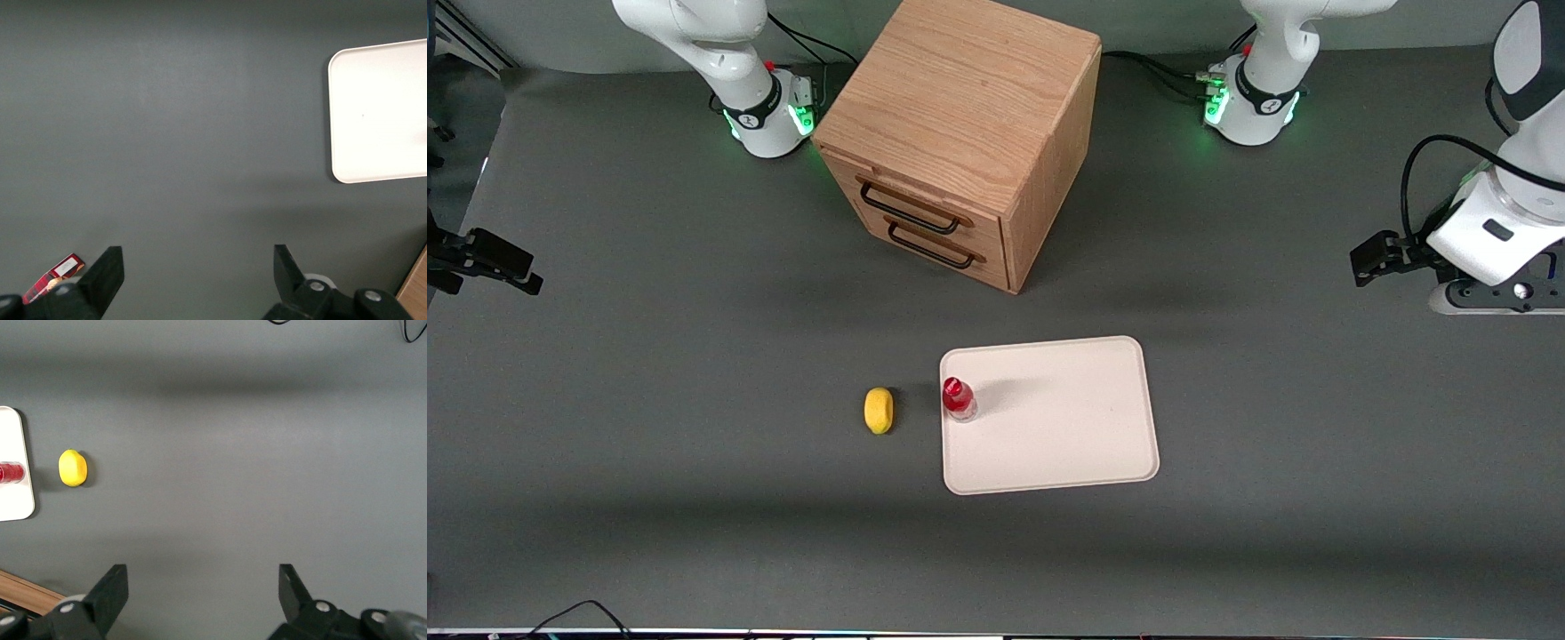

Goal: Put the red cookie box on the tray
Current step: 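Lower the open left gripper toward the red plaid shortbread box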

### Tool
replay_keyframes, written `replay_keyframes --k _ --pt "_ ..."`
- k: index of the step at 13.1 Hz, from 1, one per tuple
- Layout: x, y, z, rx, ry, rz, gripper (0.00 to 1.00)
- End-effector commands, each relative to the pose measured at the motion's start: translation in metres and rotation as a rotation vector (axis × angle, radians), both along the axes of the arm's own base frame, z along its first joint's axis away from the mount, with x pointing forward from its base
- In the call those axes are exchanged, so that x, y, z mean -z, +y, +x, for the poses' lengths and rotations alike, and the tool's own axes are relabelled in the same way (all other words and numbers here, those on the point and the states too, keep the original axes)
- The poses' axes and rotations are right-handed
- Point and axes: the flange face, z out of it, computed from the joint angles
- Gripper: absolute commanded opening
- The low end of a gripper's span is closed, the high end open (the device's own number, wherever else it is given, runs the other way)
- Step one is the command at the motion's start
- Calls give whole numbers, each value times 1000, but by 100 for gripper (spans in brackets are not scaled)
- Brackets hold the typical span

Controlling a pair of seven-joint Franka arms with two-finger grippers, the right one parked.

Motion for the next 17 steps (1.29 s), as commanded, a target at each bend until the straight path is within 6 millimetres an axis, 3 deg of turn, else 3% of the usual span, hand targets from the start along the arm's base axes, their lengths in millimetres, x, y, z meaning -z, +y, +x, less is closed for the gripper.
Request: replay_keyframes --k 1,5,10,14,17 --pt "-6 -4 0 13 4 9 100" --pt "-6 8 -1 69 23 13 100" --pt "0 90 -6 208 92 43 100" --pt "33 186 -27 356 172 14 100" --pt "46 215 -41 403 196 14 100"
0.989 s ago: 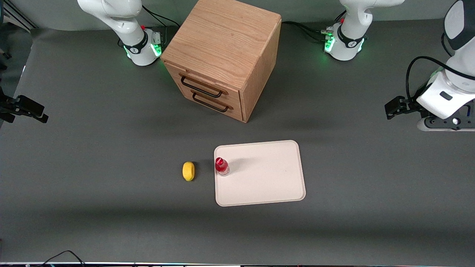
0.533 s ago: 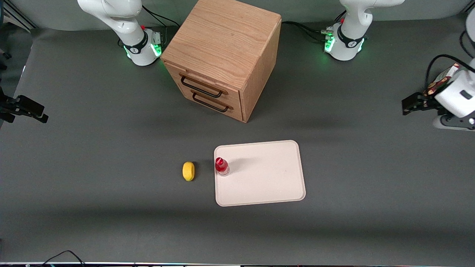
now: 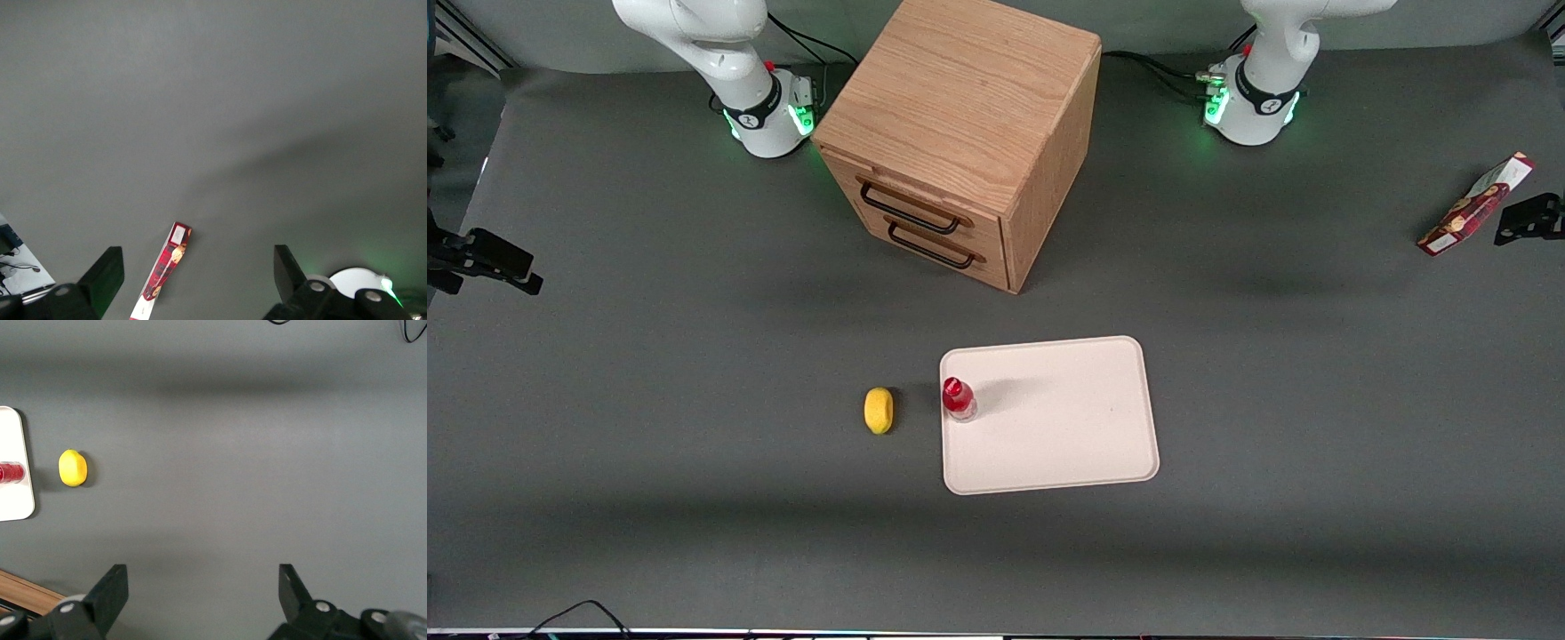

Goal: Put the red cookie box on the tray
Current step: 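Close the left gripper on the end of the shortbread box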

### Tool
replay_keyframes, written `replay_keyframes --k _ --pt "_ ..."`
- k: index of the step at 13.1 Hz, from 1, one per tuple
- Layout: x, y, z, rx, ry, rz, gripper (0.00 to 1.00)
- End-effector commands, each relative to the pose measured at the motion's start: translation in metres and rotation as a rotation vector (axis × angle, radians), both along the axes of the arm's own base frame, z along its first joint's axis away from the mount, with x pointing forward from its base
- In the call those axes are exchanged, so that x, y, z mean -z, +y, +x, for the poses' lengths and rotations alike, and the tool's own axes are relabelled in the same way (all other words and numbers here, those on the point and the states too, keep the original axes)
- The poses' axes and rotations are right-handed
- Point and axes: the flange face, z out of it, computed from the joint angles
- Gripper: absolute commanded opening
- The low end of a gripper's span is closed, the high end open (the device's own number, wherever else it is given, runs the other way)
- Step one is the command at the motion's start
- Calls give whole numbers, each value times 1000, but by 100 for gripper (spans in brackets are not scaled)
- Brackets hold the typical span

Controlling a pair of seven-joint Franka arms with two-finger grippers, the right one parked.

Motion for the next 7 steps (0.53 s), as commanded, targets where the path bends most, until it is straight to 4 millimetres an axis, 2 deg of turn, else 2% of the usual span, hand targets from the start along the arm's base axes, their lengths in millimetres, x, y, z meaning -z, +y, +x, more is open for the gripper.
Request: replay_keyframes --k 1,2,5,7 --pt "9 11 -17 79 0 27 100" --pt "17 27 -27 90 -9 30 100" --pt "50 93 -58 218 -19 -5 100" --pt "66 119 -74 303 8 -38 100"
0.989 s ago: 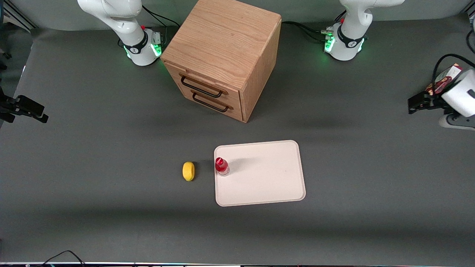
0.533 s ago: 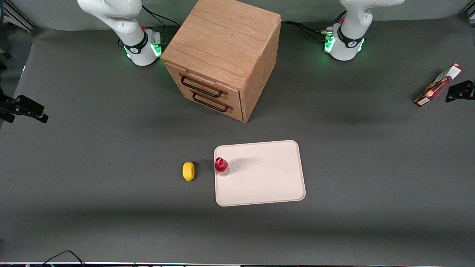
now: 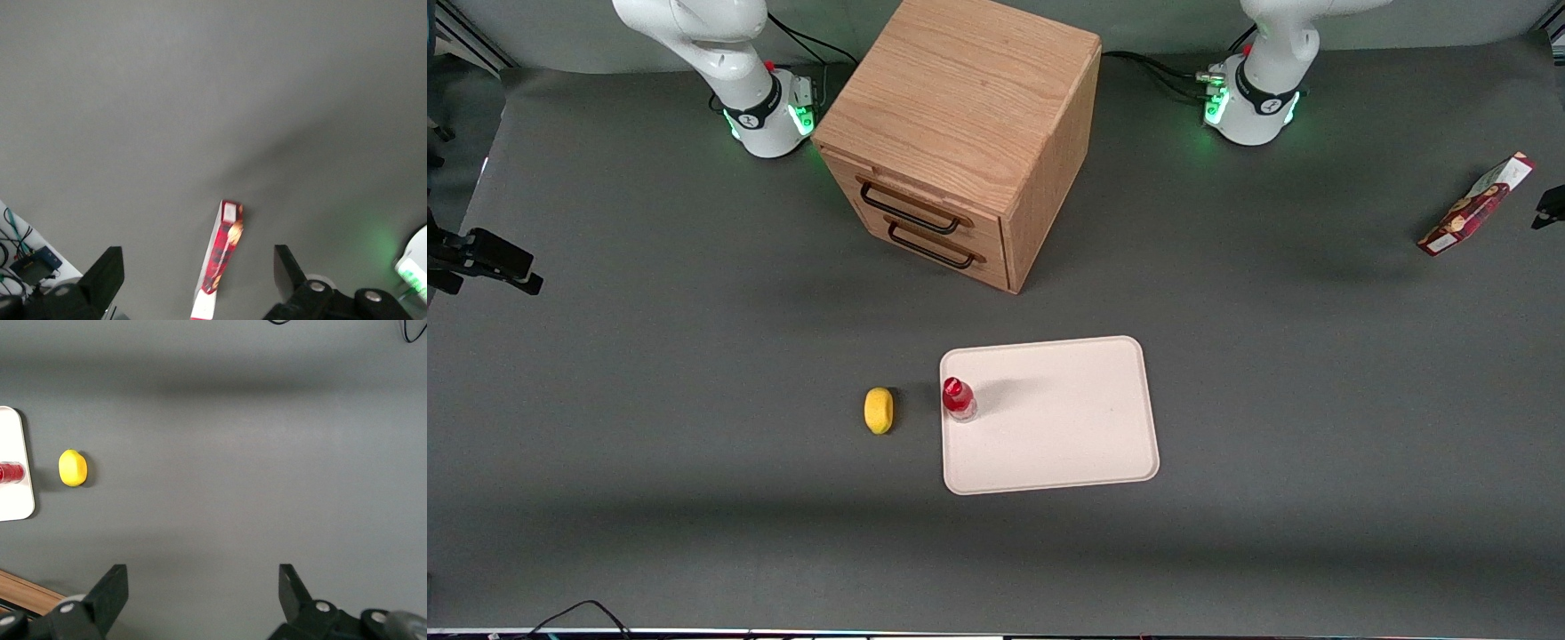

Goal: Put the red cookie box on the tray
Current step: 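Close the left gripper on the end of the shortbread box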

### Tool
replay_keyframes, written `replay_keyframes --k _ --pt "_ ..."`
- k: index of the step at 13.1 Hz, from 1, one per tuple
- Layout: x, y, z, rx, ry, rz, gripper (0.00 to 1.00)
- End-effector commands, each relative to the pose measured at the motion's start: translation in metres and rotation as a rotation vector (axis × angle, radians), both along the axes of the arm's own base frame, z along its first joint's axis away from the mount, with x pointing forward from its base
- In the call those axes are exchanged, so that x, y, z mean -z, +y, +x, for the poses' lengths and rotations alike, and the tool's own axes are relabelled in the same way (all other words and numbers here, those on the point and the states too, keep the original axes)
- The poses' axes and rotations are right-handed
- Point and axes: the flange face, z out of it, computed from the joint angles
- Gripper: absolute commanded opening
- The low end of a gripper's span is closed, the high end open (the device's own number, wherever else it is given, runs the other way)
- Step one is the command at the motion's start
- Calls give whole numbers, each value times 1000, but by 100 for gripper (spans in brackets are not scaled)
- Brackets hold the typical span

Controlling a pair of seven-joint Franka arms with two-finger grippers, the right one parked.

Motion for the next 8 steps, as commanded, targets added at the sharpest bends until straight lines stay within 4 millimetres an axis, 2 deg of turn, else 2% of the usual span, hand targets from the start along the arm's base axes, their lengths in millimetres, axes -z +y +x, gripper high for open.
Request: replay_keyframes --k 1,4,8 --pt "18 31 -35 110 23 -41 100" --pt "49 71 -74 130 21 -76 100" --pt "96 109 -125 136 -36 -64 100"
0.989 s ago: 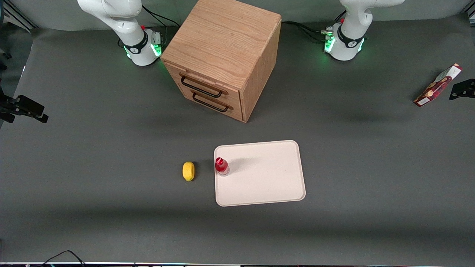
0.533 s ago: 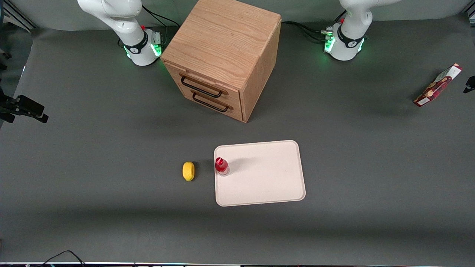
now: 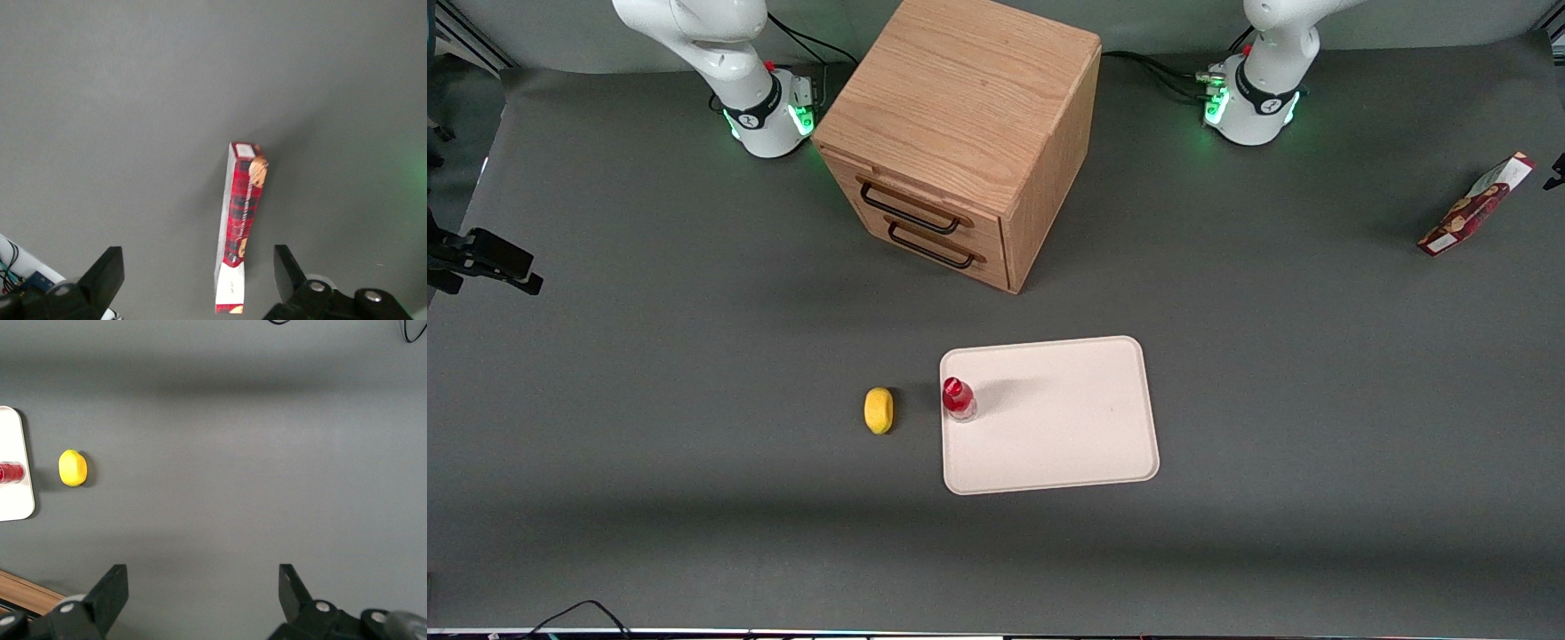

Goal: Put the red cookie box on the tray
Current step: 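Close the left gripper on the end of the shortbread box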

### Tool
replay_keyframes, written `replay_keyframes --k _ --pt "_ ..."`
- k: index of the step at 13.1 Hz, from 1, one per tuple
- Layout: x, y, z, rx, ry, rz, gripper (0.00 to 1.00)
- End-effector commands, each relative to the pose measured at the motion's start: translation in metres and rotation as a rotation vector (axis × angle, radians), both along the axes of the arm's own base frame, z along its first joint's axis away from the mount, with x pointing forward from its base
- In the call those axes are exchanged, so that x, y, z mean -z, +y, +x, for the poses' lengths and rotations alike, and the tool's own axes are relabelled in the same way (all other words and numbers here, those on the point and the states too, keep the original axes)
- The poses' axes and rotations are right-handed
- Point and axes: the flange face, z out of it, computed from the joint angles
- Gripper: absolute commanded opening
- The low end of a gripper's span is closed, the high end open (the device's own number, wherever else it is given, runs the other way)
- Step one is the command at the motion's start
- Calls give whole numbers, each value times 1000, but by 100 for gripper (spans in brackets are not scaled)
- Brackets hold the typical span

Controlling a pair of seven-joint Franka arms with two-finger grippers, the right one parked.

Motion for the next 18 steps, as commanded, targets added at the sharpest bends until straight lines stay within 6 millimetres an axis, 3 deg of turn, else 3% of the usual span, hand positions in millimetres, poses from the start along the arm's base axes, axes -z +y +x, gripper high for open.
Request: replay_keyframes --k 1,4,6,9,15,18 --pt "21 7 -31 19 -42 2 100" --pt "52 19 -45 18 -91 -2 100" --pt "80 37 -71 -13 -71 -40 100" --pt "108 44 -84 -3 -100 -82 100" --pt "136 39 -115 -29 -81 -112 100" --pt "141 42 -114 -15 -92 -89 100"
